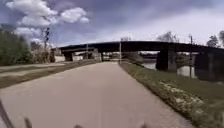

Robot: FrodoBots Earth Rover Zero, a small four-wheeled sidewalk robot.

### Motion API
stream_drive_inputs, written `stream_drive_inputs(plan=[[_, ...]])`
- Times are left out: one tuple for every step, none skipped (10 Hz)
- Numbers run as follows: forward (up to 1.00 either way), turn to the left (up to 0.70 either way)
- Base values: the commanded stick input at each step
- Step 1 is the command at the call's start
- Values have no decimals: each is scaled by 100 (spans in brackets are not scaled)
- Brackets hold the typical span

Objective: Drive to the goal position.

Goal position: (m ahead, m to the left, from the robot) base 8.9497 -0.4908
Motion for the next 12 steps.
stream_drive_inputs(plan=[[100,0],[100,0],[100,0],[100,0],[100,0],[100,0],[100,0],[100,0],[100,0],[100,0],[100,0],[100,0]])
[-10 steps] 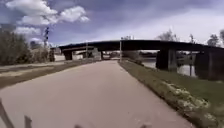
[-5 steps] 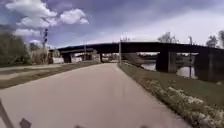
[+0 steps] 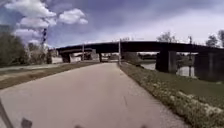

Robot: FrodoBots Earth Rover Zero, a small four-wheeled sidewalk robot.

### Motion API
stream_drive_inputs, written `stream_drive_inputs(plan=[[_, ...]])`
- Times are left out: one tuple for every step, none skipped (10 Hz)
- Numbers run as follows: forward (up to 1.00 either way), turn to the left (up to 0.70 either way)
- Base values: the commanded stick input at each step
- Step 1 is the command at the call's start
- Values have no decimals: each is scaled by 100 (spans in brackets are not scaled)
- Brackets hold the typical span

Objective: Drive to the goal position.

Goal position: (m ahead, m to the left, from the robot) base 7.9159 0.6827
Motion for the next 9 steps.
stream_drive_inputs(plan=[[100,0],[100,0],[100,0],[100,0],[100,0],[100,0],[100,0],[100,0],[100,0]])
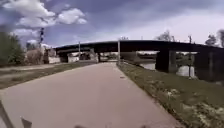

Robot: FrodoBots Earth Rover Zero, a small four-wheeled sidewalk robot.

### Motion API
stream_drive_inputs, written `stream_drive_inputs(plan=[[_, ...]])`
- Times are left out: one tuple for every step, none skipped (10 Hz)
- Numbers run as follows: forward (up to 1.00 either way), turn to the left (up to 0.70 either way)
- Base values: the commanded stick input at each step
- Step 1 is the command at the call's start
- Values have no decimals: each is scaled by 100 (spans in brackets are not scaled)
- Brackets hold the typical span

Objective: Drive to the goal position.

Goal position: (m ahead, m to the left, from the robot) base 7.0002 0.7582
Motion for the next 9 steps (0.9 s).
stream_drive_inputs(plan=[[100,0],[100,0],[100,0],[100,1],[100,4],[100,40],[100,40],[100,40],[100,14]])
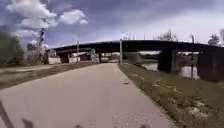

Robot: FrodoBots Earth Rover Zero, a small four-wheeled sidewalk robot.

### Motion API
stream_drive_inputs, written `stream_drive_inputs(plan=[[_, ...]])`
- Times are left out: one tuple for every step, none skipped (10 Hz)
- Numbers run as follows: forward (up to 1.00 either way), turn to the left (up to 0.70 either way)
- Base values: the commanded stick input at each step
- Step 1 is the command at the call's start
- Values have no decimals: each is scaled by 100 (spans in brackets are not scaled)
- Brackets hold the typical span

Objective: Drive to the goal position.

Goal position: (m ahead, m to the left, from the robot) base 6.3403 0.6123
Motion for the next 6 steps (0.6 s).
stream_drive_inputs(plan=[[100,0],[100,0],[100,0],[100,0],[100,0],[100,0]])
